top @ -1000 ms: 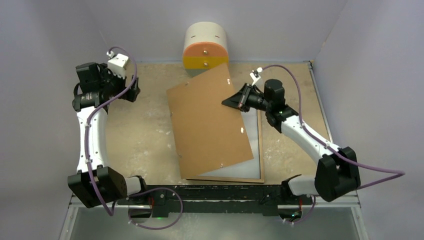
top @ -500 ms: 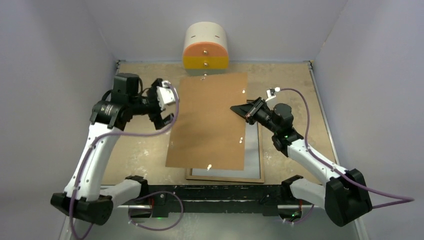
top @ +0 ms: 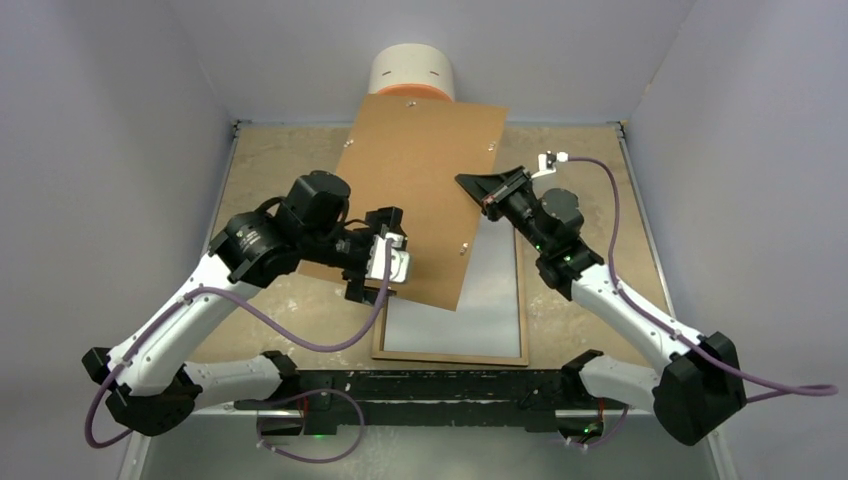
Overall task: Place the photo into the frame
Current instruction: Adjust the photo frame item.
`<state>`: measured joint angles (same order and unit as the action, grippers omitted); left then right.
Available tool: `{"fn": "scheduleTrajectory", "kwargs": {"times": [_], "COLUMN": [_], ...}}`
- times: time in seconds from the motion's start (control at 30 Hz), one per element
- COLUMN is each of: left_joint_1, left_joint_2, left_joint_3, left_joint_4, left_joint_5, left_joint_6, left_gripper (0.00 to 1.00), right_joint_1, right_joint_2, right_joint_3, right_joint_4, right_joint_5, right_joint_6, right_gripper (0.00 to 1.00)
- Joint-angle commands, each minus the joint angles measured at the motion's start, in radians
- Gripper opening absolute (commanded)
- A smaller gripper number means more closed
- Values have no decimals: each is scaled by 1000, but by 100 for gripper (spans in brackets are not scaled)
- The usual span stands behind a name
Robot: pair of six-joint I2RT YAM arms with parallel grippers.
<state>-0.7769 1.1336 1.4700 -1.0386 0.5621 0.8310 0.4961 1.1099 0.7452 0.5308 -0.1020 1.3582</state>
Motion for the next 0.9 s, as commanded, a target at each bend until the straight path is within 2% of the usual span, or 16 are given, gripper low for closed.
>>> {"fn": "scheduleTrajectory", "kwargs": {"times": [0.0, 0.27, 0.4, 0.6, 0.87], "left_joint_1": [-51, -83, -93, -100, -100], "left_joint_2": [-18, -50, -90, -137, -163], "left_joint_3": [-17, -37, -95, -184, -207], "left_joint_4": [-27, -83, -48, 54, 109], "left_joint_5": [-55, -77, -81, -179, -273], "left_joint_6": [38, 86, 102, 143, 143], "left_gripper": [100, 100, 100, 100, 100], "right_joint_1": [37, 39, 40, 48, 50], "right_joint_2": [33, 58, 70, 84, 70], "right_joint_3": [104, 116, 119, 139, 136], "right_joint_4": [124, 129, 128, 121, 112], "right_joint_5": [78, 93, 100, 95, 58], "right_joint_6": [43, 50, 66, 69, 51], "right_gripper": [0, 0, 0, 0, 0]}}
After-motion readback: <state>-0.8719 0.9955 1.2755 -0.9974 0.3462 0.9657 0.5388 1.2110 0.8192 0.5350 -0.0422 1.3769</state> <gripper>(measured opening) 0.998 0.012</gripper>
